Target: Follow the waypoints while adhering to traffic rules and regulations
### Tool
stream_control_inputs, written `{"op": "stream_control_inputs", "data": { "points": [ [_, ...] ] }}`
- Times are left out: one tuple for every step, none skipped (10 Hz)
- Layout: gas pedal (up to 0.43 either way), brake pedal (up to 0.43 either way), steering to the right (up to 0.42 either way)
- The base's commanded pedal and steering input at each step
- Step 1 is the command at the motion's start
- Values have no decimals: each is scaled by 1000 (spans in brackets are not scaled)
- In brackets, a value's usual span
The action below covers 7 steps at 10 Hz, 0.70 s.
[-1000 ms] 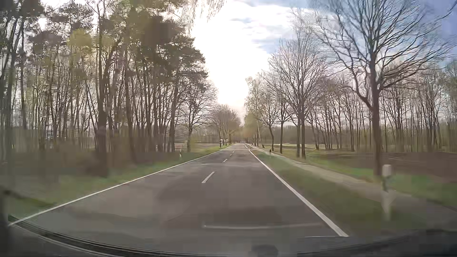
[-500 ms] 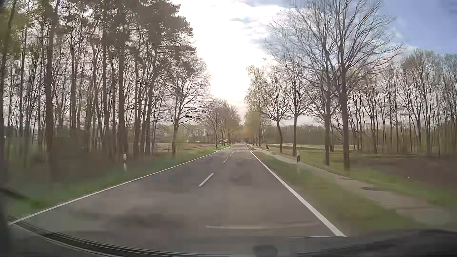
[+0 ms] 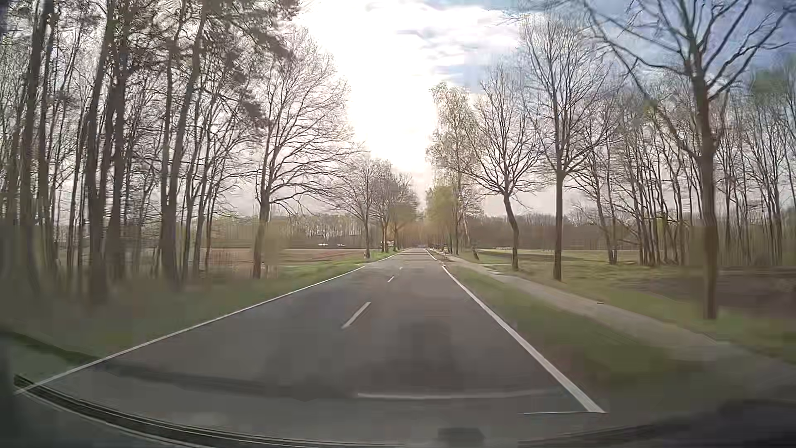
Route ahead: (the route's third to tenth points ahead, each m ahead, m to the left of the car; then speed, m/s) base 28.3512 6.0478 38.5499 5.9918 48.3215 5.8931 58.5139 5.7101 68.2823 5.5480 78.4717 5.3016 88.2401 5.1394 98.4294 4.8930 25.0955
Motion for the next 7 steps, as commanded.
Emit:
{"op": "stream_control_inputs", "data": {
  "points": [
    [28,0,0],
    [28,0,0],
    [28,0,0],
    [28,0,0],
    [28,0,0],
    [28,0,0],
    [39,0,0]
  ]
}}
